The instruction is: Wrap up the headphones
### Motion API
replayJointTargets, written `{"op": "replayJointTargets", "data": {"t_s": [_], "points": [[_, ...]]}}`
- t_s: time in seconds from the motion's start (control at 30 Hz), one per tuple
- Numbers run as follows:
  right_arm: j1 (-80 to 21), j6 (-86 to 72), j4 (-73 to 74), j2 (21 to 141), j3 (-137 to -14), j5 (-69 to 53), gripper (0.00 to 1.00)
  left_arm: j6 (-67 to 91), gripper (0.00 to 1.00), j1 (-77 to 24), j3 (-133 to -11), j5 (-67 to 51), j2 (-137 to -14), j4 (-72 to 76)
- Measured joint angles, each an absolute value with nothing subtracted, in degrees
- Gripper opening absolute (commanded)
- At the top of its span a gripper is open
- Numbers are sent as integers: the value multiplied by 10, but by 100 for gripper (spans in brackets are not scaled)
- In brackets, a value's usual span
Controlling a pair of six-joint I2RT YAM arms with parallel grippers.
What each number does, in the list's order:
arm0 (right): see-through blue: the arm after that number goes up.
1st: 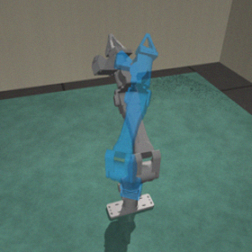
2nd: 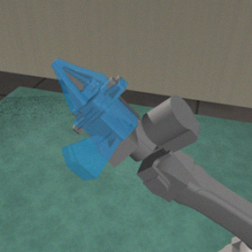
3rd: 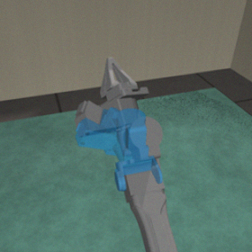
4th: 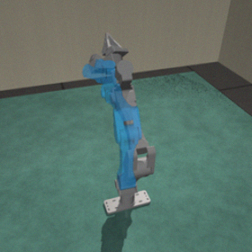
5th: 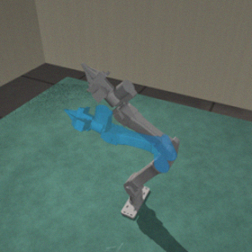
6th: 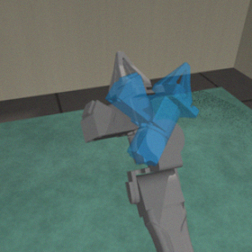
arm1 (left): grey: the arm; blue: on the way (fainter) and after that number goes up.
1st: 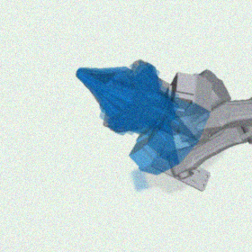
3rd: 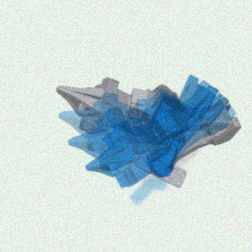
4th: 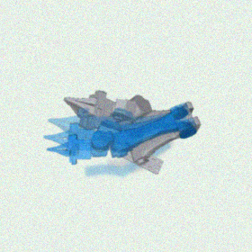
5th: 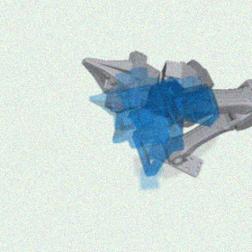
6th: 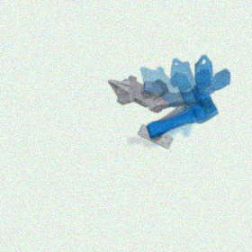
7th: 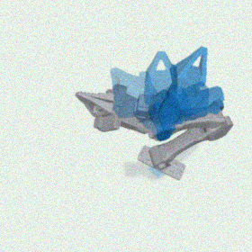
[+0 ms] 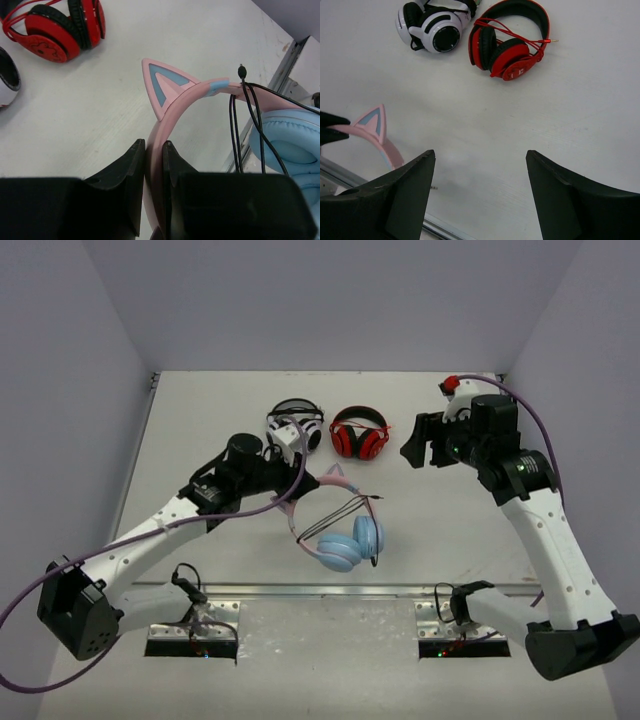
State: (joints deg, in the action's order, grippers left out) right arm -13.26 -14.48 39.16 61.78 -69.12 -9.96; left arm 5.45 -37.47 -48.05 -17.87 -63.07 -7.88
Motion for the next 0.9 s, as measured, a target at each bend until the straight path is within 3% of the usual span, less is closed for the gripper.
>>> {"op": "replayJointTargets", "data": {"t_s": [0.3,0.63,0.9], "points": [[-133,-157,390,583,-661,-156,74,-48,1,-202,-542,-402,-750,-75],[-133,-177,371,510,-628,-213,74,-200,1,-163,-561,-539,-858,-79],[-139,-187,357,486,-597,-241,77,-487,1,-102,-714,-648,-1093,-323]]}}
